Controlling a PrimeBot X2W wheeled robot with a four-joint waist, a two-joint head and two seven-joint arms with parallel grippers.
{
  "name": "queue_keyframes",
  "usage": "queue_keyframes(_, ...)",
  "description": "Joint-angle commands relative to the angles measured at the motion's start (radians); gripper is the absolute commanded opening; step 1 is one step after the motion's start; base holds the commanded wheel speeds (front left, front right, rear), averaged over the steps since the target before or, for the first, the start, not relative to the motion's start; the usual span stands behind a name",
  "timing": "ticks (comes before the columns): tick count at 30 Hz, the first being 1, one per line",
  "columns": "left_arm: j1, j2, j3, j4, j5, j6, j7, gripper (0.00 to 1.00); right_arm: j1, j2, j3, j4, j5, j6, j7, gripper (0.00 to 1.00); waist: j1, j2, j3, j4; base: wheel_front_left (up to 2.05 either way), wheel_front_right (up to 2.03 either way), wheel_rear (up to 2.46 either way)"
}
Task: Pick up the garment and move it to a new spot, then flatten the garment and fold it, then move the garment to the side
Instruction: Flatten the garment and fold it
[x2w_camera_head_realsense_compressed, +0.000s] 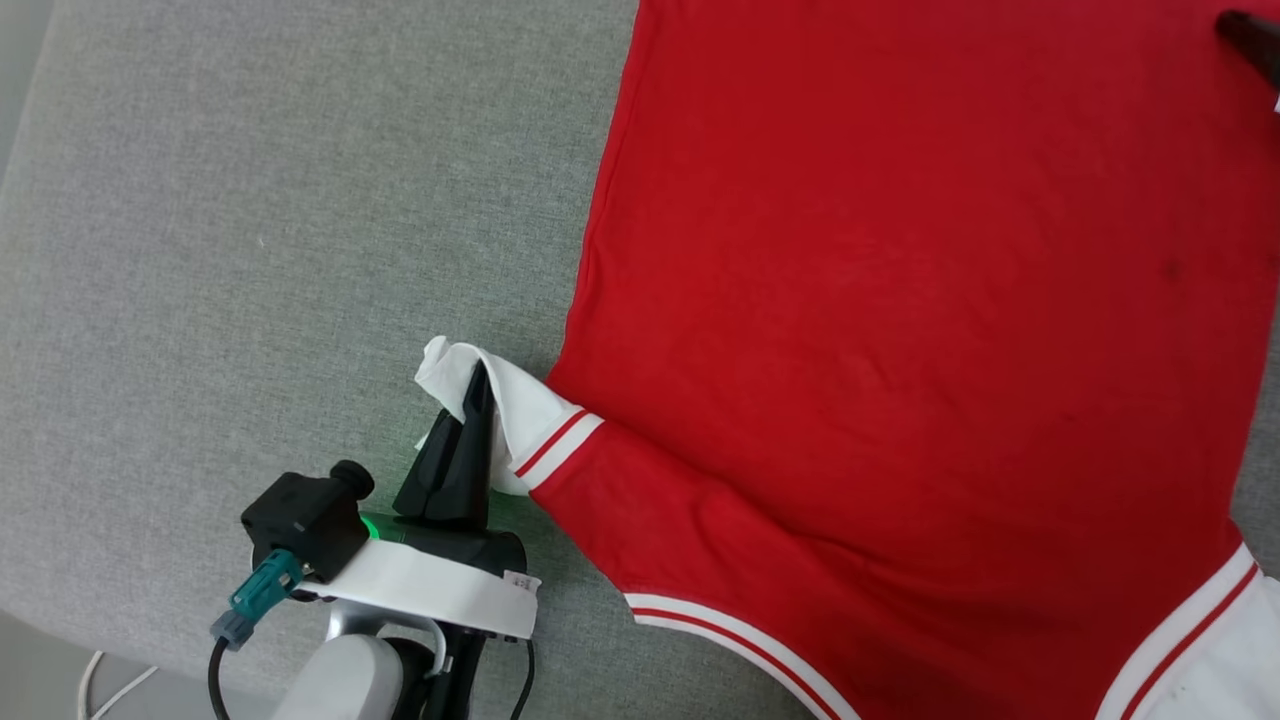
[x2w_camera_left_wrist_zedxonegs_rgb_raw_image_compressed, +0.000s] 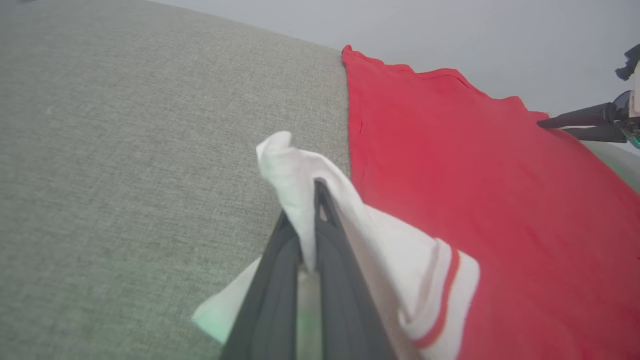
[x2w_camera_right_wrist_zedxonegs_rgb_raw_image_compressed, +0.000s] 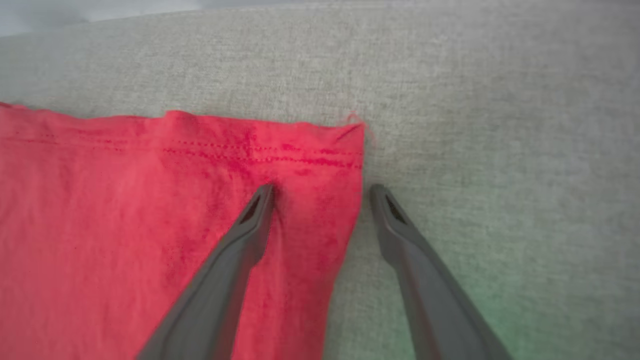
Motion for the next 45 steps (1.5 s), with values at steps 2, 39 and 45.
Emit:
queue_keyframes(2, -0.008, -0.011, 0.012, 0.005, 0.013, -0.011, -0.004, 0.00, 0.041, 0.034, 0.006, 0.072, -0.007, 0.000, 0.077, 1.00, -0.0001, 0.0000, 0.013, 0.006, 0.00, 0.00, 0.00)
queue_keyframes(39, 0.275, 0.069, 0.149, 0.129, -0.043, 0.065, 0.085, 0.00, 0.912, -0.041, -0.176, -0.452, 0.078, 0.000, -0.025, 0.00, -0.0001, 0.0000, -0.471, -0.235, 0.00, 0.00, 0.00)
queue_keyframes(45, 0.317, 0.081, 0.160, 0.134, -0.062, 0.075, 0.104, 0.00, 1.210, 0.080, -0.325, -0.674, 0.035, 0.000, 0.029, 0.00, -0.0001, 0.0000, -0.493, -0.263, 0.00, 0.00, 0.00)
